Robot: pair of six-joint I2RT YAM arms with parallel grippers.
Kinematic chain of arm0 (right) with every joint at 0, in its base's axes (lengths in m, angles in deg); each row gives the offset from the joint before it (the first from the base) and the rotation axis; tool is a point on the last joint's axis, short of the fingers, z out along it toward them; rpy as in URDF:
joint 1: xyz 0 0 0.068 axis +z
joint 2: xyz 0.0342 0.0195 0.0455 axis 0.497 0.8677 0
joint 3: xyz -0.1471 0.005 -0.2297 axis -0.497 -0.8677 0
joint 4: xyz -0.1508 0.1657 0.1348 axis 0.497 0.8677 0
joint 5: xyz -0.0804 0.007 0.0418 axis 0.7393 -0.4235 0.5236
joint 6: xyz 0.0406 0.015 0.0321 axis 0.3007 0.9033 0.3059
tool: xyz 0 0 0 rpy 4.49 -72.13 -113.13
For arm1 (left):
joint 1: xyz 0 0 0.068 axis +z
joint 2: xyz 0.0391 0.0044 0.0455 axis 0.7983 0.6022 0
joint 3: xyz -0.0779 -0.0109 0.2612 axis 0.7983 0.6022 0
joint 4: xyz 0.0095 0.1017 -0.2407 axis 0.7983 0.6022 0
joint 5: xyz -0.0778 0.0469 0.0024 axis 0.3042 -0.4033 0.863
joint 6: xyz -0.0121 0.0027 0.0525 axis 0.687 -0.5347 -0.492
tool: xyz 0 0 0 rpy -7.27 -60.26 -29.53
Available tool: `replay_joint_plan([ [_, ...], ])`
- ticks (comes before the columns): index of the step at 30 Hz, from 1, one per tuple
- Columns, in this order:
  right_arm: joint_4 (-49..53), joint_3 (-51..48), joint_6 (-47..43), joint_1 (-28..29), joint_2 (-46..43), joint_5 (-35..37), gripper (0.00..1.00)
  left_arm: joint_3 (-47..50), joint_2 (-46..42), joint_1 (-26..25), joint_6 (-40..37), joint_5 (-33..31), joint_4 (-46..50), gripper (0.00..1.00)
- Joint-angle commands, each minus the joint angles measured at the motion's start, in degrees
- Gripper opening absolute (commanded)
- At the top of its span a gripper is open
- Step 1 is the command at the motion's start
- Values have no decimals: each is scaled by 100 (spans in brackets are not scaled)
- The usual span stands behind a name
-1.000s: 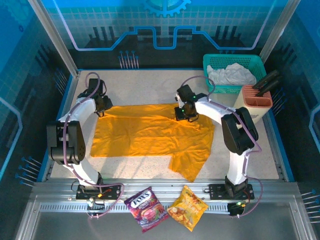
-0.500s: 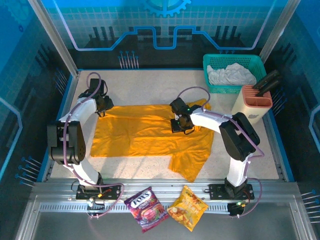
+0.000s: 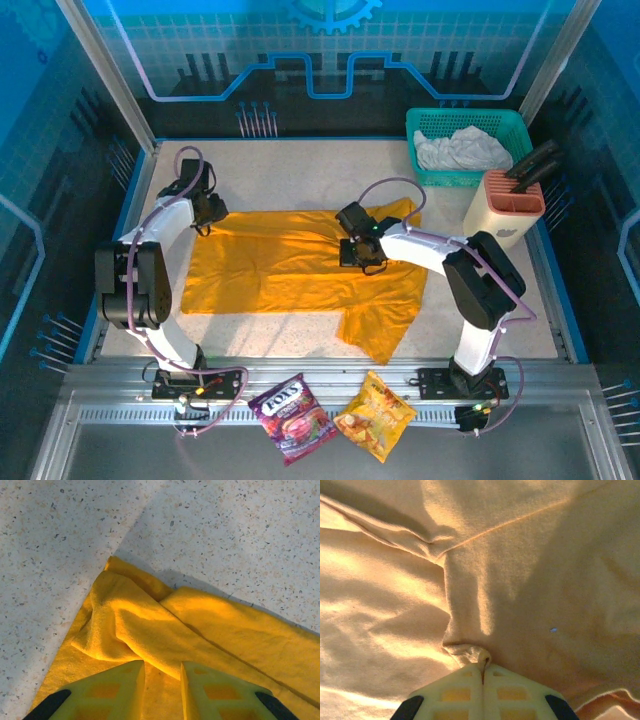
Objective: Fold and stack the t-shirts
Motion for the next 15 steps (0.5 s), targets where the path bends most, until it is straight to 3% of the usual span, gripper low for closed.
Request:
replay_joint_plan([
  [1, 264, 205, 844, 250, 157, 472, 0, 70, -93, -44, -143, -50, 19, 26],
  [10, 755, 497, 1603, 548, 416, 1031, 0, 78, 56, -51, -241, -32, -97, 26],
  [15, 921, 595, 1508, 624, 333, 1074, 32, 60, 50, -61, -289, -10, -122, 34],
])
